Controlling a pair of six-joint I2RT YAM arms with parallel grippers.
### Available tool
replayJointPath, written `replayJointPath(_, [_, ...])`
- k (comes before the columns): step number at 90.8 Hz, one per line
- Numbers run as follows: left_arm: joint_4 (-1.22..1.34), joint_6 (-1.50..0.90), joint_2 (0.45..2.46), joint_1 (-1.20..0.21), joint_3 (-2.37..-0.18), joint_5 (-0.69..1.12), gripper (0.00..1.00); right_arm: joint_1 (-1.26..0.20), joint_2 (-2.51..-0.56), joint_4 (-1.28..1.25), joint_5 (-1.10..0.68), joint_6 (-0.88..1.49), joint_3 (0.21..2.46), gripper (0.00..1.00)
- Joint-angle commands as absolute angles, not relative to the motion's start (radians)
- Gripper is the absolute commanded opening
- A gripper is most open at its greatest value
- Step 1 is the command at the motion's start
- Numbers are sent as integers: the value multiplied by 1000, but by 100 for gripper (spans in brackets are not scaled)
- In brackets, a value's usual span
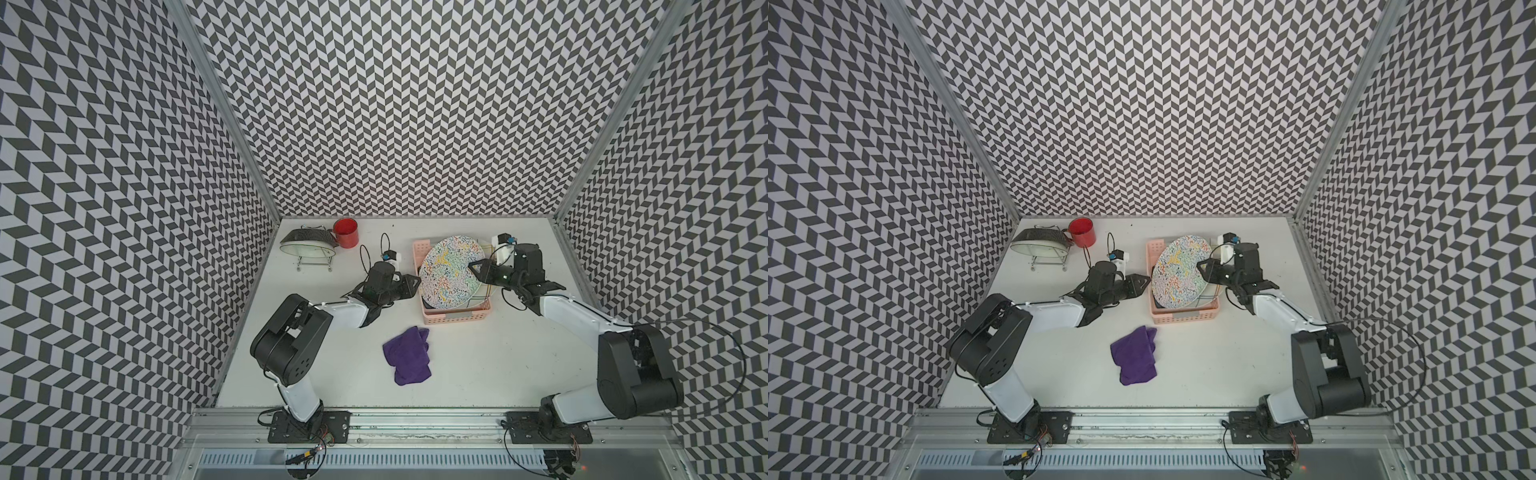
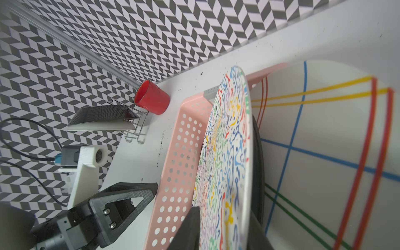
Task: Wipe the wet plate dry
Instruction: Pick up the plate from the bin, then pick up the towel at the center of the board.
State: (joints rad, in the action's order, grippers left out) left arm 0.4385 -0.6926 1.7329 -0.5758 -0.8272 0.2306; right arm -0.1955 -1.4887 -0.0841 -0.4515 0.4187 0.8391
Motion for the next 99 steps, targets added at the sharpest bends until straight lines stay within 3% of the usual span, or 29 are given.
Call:
replayJointPath(1, [471, -680, 1674, -586, -808, 214, 29, -207, -1498, -127, -440, 417, 862, 26])
replayJointPath(17, [365, -629, 1479, -585, -737, 63, 39, -203, -1351, -159, -335, 432, 845, 0])
replayJointPath(28, [263, -602, 1290, -651, -651, -62, 42, -202, -1242, -177, -297, 474, 837, 0])
replayJointPath(45, [42, -618, 1076, -938, -514, -391, 47, -206, -1003, -220, -285, 558, 732, 0])
replayJointPath(61, [-79, -678, 1140, -1147, -467, -528, 57, -240, -827, -211, -324, 608, 613, 0])
replayJointPath(78, [-83, -688, 1363, -1198, -497, -486, 61, -295, -737, -130, -331, 590, 568, 0])
replayJointPath(81, [-49, -681, 1411, -1199, -497, -463, 56, -302, -726, -117, -330, 585, 561, 0])
replayJointPath(85, [-22, -685, 1471, -1200, -504, -448, 39, -308, -712, -103, -330, 585, 549, 0])
replayJointPath(86, [-19, -691, 1484, -1200, -509, -450, 39, -309, -709, -100, -331, 585, 546, 0])
replayJointPath(93, [-51, -738, 1504, -1199, -534, -500, 2, -314, -682, -88, -345, 601, 523, 0])
replayJointPath(99, [-122, -769, 1388, -1197, -551, -572, 0, -315, -658, -83, -367, 613, 497, 0])
